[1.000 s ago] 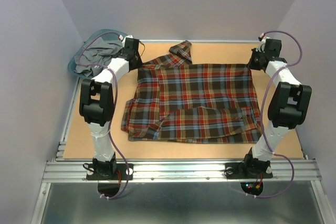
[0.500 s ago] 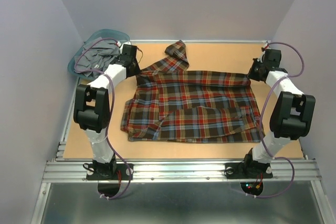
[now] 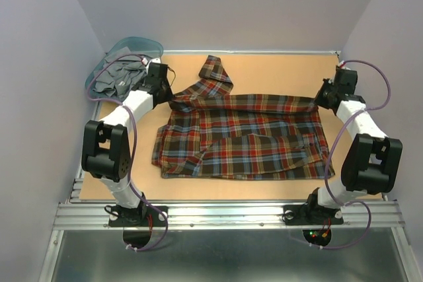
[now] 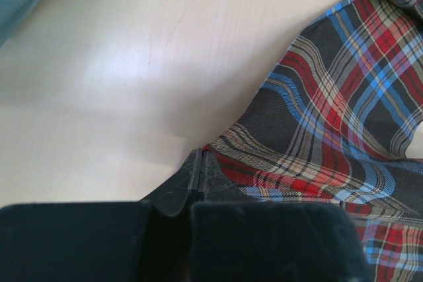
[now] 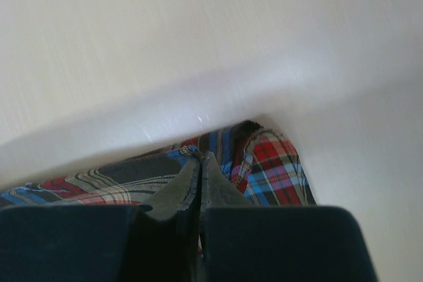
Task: Fold and stack the long sleeve shirts
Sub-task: Fold the shirt
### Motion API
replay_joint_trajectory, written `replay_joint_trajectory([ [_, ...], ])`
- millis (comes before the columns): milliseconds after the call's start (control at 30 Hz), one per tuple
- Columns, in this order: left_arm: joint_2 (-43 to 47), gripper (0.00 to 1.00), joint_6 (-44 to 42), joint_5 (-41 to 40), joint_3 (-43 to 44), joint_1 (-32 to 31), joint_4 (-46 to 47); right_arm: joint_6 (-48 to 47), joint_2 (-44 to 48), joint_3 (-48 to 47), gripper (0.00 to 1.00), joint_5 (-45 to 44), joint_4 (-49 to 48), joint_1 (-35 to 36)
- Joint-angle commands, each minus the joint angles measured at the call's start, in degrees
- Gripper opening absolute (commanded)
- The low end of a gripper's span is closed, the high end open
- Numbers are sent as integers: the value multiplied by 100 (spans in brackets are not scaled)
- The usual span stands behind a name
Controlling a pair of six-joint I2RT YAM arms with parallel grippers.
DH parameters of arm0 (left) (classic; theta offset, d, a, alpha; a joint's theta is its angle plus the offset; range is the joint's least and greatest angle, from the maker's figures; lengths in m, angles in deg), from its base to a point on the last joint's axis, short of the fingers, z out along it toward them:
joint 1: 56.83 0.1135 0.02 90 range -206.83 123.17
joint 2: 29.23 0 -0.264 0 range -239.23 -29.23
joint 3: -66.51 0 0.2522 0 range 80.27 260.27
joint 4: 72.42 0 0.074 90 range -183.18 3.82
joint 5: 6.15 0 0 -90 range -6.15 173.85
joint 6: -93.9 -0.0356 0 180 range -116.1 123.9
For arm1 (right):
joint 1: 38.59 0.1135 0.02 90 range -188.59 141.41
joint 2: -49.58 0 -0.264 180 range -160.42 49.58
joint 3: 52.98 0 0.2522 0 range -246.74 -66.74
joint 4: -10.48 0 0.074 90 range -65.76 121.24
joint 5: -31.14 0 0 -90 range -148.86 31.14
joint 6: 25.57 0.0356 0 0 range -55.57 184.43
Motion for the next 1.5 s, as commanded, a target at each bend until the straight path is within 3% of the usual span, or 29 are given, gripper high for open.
replay_joint_trajectory([
  [0,413,0,-207,-362,-357,62,-87,174,343,358,1,-637,-215,-67],
  [400,642,0,-101,-397,-999,9,-113,895,993,1518,1,-1427,-215,-67],
  [667,730,1,22,-177,-1439,-17,-87,1019,924,1616,1,-1341,-215,-67],
  [867,651,8,66,77,-1606,-26,-105,1194,660,1572,4,-1639,-215,-67],
  [1033,572,21,154,130,-1756,-26,-175,1353,467,1563,10,-1613,-206,-67],
  [1067,580,23,171,130,-1765,-26,-184,1379,467,1563,20,-1622,-206,-67],
  [1100,624,29,180,122,-1765,-26,-201,1397,493,1563,21,-1613,-197,-67],
  [1200,817,43,189,69,-1739,-26,-219,1370,633,1476,38,-1613,-136,-67],
  [1300,1054,62,171,7,-1668,-17,-237,1230,835,1265,47,-1447,66,-67],
  [1467,1204,82,110,121,-1300,-26,-132,1081,1064,887,63,-736,146,-58],
])
